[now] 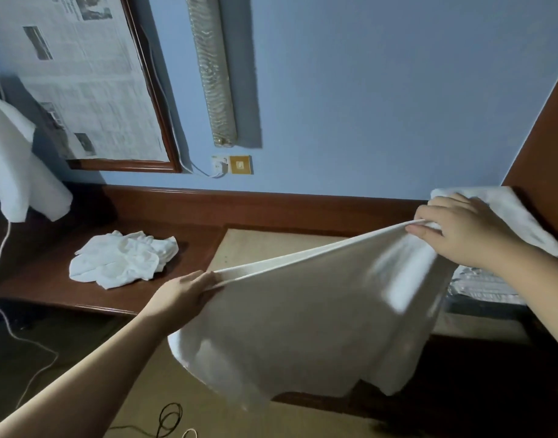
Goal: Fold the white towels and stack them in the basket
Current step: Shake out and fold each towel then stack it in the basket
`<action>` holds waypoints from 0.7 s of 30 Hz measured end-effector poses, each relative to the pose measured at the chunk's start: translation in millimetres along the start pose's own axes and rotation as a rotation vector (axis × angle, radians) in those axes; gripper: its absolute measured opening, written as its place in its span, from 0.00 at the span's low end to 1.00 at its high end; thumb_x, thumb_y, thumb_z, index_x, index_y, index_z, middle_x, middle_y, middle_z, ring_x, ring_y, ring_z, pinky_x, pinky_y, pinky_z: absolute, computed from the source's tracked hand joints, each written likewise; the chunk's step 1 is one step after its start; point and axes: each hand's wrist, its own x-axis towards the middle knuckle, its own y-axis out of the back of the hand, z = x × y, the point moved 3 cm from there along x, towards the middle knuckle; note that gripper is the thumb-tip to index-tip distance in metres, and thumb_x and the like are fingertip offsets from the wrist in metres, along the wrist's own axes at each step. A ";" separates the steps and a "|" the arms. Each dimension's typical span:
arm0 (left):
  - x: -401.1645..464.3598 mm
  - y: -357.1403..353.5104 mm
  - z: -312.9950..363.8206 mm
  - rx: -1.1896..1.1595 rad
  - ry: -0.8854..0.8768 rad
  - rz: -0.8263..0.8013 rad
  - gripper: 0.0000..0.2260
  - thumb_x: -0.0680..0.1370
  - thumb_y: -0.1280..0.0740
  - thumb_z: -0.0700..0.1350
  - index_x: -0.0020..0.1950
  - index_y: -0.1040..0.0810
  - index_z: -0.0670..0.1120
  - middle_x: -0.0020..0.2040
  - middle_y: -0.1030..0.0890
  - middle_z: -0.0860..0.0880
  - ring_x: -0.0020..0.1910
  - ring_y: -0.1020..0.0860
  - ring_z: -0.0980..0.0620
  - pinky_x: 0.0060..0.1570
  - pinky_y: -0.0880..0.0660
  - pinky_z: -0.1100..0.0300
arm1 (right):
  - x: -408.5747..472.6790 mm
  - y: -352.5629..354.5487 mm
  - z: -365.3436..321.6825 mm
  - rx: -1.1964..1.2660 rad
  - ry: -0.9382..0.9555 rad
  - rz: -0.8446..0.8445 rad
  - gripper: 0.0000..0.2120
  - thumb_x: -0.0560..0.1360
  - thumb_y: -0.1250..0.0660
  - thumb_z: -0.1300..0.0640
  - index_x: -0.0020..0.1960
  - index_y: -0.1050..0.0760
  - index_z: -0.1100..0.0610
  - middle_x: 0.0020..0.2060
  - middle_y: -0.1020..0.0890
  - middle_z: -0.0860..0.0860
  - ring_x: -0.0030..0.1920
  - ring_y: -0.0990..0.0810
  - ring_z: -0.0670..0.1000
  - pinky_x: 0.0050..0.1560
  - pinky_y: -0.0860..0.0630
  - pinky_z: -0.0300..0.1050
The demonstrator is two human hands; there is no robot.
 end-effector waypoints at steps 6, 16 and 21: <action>-8.6 -15.9 -22.1 0.061 -0.186 -0.071 0.17 0.84 0.39 0.63 0.53 0.17 0.55 0.38 0.28 0.55 0.31 0.27 0.51 0.26 0.29 0.56 | -25.5 -63.3 10.9 0.101 -0.033 -0.132 0.18 0.79 0.44 0.34 0.43 0.26 0.46 0.39 0.26 0.43 0.48 0.27 0.50 0.53 0.29 0.53; 44.6 -71.6 -63.6 -0.129 0.084 -0.097 0.15 0.79 0.34 0.57 0.37 0.25 0.51 0.32 0.30 0.59 0.32 0.28 0.58 0.35 0.34 0.68 | -0.5 -171.1 31.6 0.137 -0.075 -0.361 0.16 0.80 0.44 0.34 0.40 0.35 0.42 0.38 0.28 0.41 0.44 0.30 0.46 0.47 0.25 0.56; 117.5 -124.1 -105.4 -0.118 0.034 -0.231 0.13 0.80 0.36 0.55 0.42 0.23 0.48 0.37 0.28 0.56 0.33 0.26 0.53 0.36 0.26 0.56 | 50.7 -236.1 64.3 0.164 -0.141 -0.516 0.11 0.84 0.42 0.46 0.44 0.30 0.45 0.43 0.26 0.42 0.49 0.28 0.48 0.51 0.29 0.52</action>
